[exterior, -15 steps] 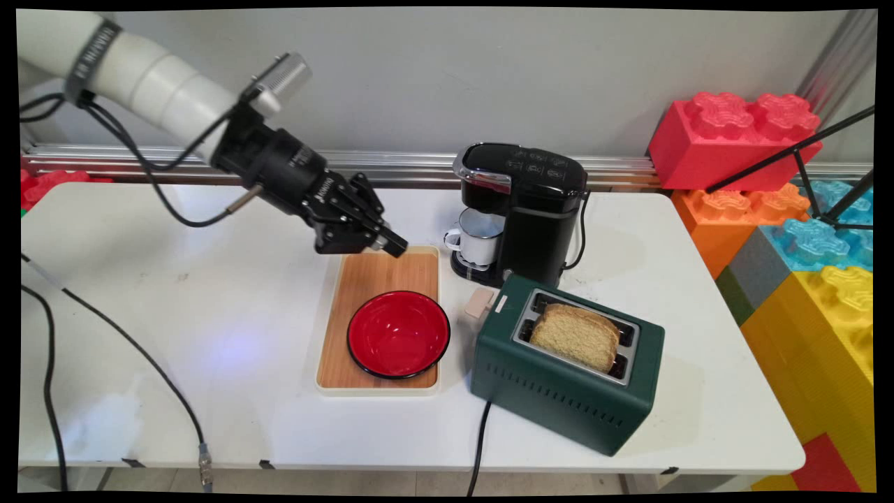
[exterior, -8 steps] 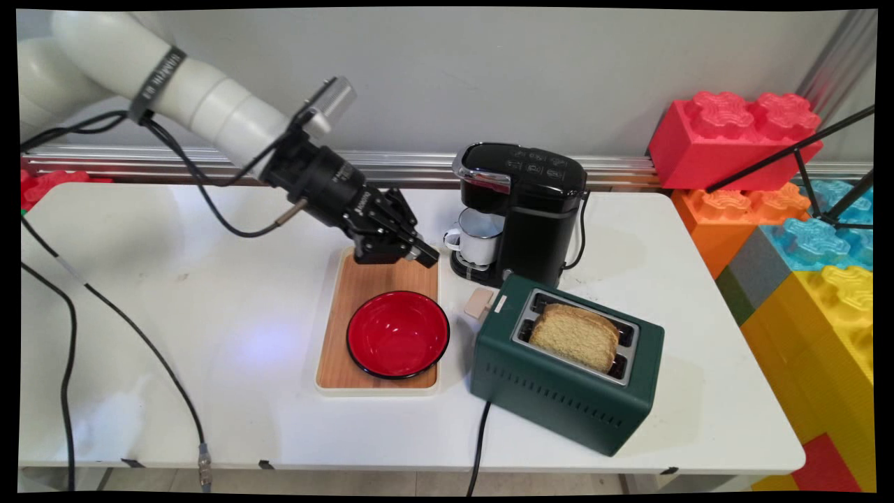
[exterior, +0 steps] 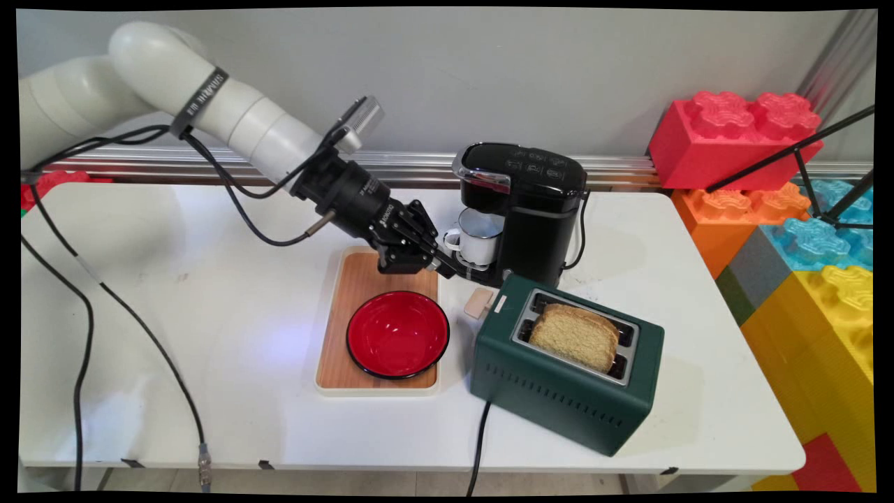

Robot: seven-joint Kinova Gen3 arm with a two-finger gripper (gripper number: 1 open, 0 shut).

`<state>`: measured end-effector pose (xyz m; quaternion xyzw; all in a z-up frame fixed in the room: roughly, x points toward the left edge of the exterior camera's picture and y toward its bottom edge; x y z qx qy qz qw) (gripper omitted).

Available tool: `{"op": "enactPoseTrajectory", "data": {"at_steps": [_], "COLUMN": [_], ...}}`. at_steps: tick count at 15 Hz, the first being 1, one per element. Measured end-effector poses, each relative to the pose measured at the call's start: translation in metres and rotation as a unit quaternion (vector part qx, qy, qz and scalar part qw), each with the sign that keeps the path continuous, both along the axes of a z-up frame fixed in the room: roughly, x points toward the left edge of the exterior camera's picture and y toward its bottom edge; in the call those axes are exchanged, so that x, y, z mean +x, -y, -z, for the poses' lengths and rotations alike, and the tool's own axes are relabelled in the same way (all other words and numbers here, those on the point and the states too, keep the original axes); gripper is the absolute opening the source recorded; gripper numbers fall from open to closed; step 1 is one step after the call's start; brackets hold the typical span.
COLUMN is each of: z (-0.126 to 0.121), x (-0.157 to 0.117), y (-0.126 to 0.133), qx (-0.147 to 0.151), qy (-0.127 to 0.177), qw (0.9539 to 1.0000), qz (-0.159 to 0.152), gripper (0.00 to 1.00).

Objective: Press the toaster switch

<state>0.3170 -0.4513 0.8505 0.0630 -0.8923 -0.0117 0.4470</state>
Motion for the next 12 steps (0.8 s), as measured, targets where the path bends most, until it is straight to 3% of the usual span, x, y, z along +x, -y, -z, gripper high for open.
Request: {"op": "enactPoseTrajectory", "data": {"at_steps": [12], "z": [0.029], "x": [-0.014], "y": [0.010], "qx": [0.000], "qy": [-0.021], "qw": [0.9996], "qz": [0.018], "gripper": [0.00]}}
